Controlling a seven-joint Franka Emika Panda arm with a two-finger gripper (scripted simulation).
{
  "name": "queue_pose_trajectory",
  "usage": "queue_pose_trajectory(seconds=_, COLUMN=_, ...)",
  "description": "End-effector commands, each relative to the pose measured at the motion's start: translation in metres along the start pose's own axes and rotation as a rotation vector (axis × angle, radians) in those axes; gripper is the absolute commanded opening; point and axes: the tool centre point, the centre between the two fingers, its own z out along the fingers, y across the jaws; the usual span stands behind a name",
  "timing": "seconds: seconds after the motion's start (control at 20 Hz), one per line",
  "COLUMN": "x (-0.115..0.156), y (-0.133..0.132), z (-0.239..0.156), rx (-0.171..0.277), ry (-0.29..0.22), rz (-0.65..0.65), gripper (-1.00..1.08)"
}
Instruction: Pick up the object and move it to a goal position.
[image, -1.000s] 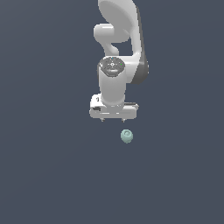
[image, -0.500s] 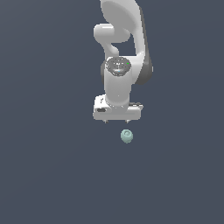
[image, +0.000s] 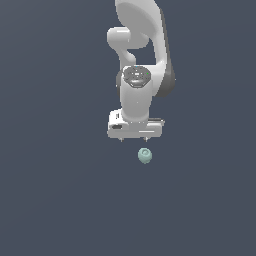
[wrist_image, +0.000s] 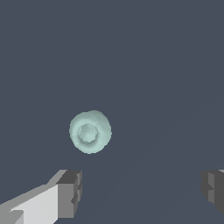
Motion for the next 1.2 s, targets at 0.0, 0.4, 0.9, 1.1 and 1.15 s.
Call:
queue_pose_trajectory(seconds=0.0, x=0.001, y=-0.003, z=0.003, rx=-0.001, ry=0.0, rz=-0.024, gripper=1.0)
queue_pose_trajectory(seconds=0.4, x=0.007, y=-0.022, z=0.025, rx=-0.009, ry=0.005, rz=-0.186, gripper=1.0)
queue_pose_trajectory(seconds=0.9, x=0.013, y=-0.049, z=0.055, rx=-0.015, ry=0.012, rz=-0.413, gripper=1.0)
queue_pose_trajectory(seconds=1.1, x=0.014, y=-0.054, z=0.06, rx=-0.016, ry=0.013, rz=-0.452, gripper=1.0)
queue_pose_trajectory(seconds=1.15, x=0.014, y=-0.055, z=0.061, rx=-0.016, ry=0.014, rz=-0.456, gripper=1.0)
